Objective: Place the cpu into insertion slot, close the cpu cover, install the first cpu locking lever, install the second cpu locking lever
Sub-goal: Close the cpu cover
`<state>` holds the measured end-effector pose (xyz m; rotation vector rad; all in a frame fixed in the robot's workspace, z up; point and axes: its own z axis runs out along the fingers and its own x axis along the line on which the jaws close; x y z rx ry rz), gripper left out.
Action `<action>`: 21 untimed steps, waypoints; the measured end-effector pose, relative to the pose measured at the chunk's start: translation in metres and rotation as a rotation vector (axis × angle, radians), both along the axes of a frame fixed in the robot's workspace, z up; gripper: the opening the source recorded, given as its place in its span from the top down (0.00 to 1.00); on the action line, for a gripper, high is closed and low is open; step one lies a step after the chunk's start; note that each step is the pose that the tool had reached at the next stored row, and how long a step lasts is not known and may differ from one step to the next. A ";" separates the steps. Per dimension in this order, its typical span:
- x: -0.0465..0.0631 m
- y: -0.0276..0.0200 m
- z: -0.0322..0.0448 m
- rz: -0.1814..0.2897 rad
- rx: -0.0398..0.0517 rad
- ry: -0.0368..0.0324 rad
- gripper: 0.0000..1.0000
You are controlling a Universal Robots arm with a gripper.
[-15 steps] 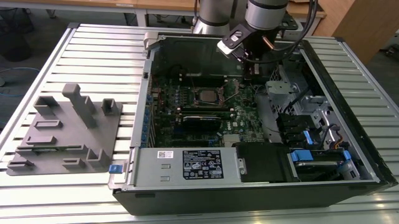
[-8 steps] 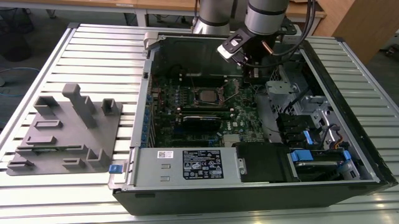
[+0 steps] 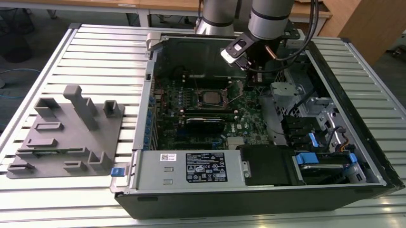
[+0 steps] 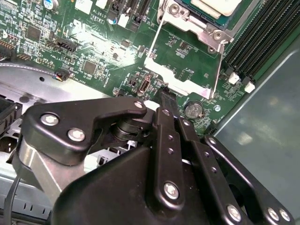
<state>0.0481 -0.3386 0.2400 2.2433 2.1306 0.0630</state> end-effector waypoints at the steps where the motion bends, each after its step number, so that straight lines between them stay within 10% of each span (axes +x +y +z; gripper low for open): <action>1: 0.000 0.0000 0.0000 0.000 -0.0001 0.0001 0.89; 21: -0.003 0.0006 -0.0006 0.000 0.0009 0.0101 0.89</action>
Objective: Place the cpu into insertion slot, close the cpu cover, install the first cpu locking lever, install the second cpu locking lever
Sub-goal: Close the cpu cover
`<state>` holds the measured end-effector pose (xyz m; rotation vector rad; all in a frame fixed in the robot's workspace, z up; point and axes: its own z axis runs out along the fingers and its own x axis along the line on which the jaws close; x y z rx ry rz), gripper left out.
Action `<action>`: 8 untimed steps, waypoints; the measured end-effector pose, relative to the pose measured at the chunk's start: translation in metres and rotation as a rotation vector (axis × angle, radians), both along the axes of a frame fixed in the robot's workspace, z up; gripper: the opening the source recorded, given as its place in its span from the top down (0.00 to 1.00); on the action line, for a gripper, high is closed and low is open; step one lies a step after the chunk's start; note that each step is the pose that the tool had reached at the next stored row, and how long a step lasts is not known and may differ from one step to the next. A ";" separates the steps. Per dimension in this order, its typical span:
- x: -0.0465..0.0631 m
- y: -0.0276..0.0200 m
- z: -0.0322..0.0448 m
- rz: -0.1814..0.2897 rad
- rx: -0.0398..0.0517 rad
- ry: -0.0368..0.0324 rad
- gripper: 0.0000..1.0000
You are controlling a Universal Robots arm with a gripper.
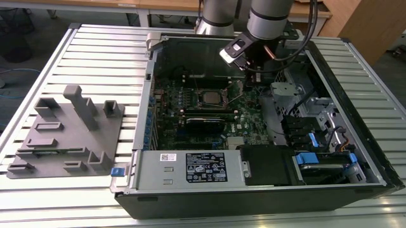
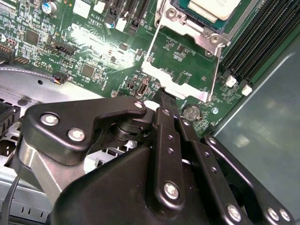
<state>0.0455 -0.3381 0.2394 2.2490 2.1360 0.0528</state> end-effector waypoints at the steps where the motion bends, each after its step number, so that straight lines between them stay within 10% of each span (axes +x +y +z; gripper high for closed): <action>1: -0.001 0.0001 -0.0001 0.000 -0.0001 0.0000 0.89; 8: -0.002 0.0004 -0.0002 0.000 0.0000 0.0000 0.89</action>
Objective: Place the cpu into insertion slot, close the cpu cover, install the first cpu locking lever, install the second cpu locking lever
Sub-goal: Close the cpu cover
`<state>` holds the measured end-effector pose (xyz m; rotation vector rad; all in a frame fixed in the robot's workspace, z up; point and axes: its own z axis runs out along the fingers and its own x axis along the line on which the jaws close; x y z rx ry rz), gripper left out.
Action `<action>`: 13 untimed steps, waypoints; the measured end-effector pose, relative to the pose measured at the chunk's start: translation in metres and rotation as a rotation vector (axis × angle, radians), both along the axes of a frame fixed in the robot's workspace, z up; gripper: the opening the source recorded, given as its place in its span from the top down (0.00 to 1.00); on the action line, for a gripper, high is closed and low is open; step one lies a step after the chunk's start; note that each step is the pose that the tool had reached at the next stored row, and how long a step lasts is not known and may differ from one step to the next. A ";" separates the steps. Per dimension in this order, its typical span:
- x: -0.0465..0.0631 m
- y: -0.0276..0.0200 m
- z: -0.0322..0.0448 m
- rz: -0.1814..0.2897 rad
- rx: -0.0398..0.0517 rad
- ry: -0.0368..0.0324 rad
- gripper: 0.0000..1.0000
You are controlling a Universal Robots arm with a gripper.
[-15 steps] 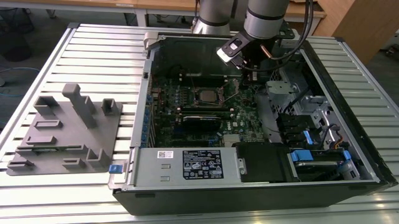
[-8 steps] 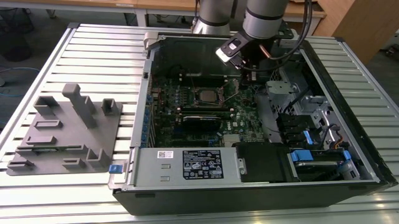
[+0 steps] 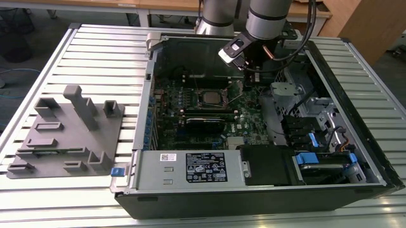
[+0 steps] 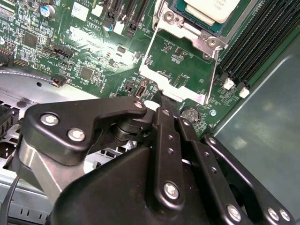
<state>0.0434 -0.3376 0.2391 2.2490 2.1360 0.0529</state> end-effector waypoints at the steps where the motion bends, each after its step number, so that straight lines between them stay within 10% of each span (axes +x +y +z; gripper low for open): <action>1: 0.000 0.0000 0.0000 0.000 0.0000 0.0000 0.89; 13: -0.008 0.0004 -0.0004 0.000 0.0000 0.0000 0.89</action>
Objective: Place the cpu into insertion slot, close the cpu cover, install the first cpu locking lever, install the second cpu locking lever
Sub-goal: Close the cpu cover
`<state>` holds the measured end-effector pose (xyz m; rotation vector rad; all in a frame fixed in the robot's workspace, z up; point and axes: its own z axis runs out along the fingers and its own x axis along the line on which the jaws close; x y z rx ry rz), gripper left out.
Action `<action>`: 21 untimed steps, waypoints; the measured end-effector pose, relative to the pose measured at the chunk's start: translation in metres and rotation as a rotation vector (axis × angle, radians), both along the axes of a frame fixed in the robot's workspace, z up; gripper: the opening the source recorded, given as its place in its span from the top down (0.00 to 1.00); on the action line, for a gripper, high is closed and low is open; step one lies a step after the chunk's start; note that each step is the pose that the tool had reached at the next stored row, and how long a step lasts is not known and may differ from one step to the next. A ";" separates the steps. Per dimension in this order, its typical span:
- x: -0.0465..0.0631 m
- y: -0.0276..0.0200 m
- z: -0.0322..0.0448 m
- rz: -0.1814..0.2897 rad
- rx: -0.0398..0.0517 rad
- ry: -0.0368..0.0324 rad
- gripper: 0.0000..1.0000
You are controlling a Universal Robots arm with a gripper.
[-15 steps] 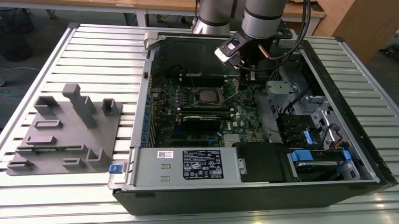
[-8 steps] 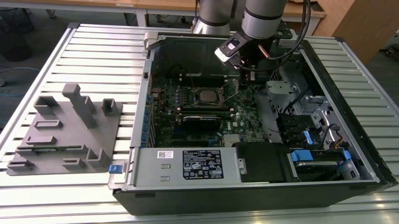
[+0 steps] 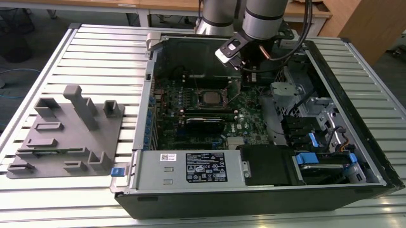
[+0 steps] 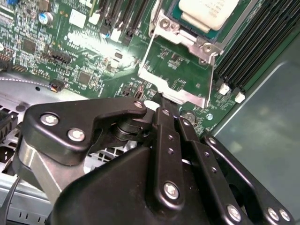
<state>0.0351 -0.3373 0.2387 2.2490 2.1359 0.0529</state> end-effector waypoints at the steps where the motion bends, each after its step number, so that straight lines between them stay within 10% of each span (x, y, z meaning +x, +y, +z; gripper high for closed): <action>1: -0.002 0.0001 0.0000 0.000 -0.0001 0.0000 0.89; 15: -0.044 0.0052 -0.0016 0.000 -0.0001 0.0000 0.89; 21: -0.047 0.0055 -0.0018 0.000 -0.0001 0.0000 0.89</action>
